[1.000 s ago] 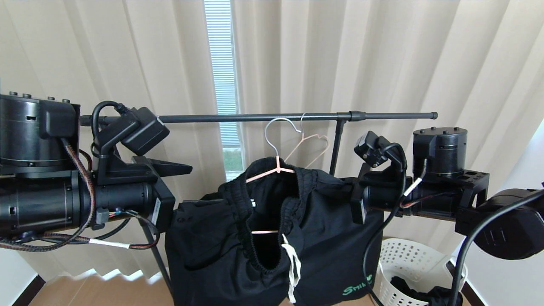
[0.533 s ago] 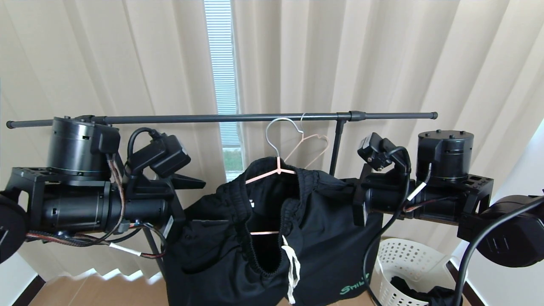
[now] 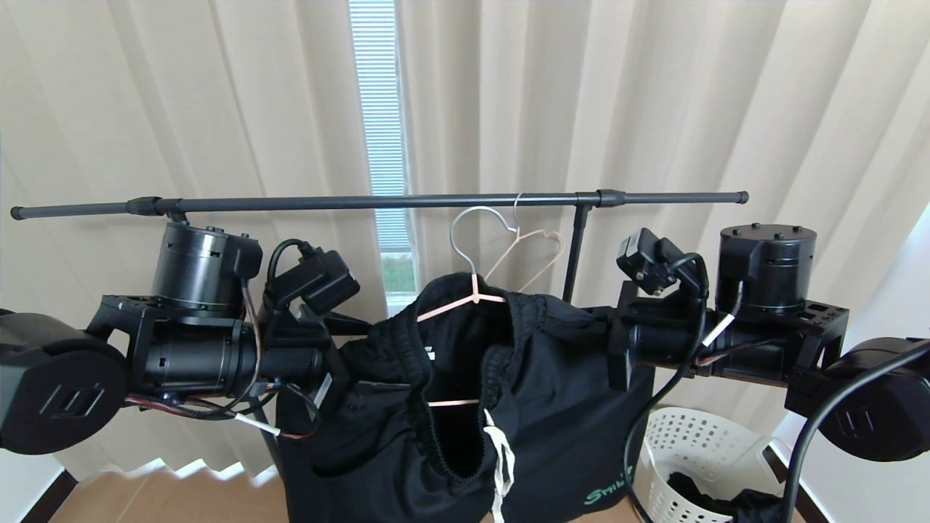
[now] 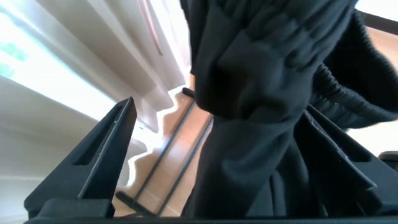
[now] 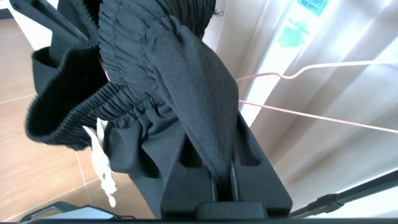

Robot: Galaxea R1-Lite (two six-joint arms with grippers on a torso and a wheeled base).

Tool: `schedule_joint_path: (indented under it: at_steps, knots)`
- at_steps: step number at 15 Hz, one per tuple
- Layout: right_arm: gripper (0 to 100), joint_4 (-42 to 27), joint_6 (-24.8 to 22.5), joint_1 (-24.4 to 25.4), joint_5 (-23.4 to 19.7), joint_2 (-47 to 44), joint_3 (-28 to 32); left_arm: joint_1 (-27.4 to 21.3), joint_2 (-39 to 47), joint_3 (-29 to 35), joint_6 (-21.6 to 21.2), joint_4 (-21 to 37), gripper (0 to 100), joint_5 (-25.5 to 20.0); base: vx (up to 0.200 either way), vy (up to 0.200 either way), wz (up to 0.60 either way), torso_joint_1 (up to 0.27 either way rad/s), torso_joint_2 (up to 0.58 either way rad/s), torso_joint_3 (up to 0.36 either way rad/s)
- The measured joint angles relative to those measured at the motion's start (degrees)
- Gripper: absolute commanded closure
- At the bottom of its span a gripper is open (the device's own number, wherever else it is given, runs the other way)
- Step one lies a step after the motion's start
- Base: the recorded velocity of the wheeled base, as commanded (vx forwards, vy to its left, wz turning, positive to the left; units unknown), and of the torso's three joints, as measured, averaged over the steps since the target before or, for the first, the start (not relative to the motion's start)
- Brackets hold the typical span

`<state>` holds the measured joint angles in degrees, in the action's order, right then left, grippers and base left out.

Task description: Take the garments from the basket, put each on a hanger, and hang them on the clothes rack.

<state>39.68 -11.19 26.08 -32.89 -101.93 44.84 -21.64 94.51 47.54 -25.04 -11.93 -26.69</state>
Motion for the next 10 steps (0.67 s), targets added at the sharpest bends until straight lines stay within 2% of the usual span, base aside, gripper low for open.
schedule_joint_path:
  at_steps: [1, 2, 10]
  knots:
    - [100, 0.02, 0.00, 0.00, -0.04, 0.00, -0.02, -0.33, 0.11, 0.00, 0.22, 0.00, 0, -0.02, 0.000, 0.000, 0.00, 0.000, 0.00, 0.000]
    - [100, 0.17, 0.00, 0.00, -0.09, 0.05, -0.11, -0.52, 0.20, 0.00, 0.35, 0.00, 100, -0.02, 0.000, 0.000, 0.00, 0.000, 0.00, 0.000]
    - [100, 0.35, 0.13, 0.00, -0.26, 0.24, -0.20, -2.39, -1.88, -1.96, 0.35, -0.22, 100, 0.13, 0.000, 0.000, 0.00, 0.000, 0.00, 0.000]
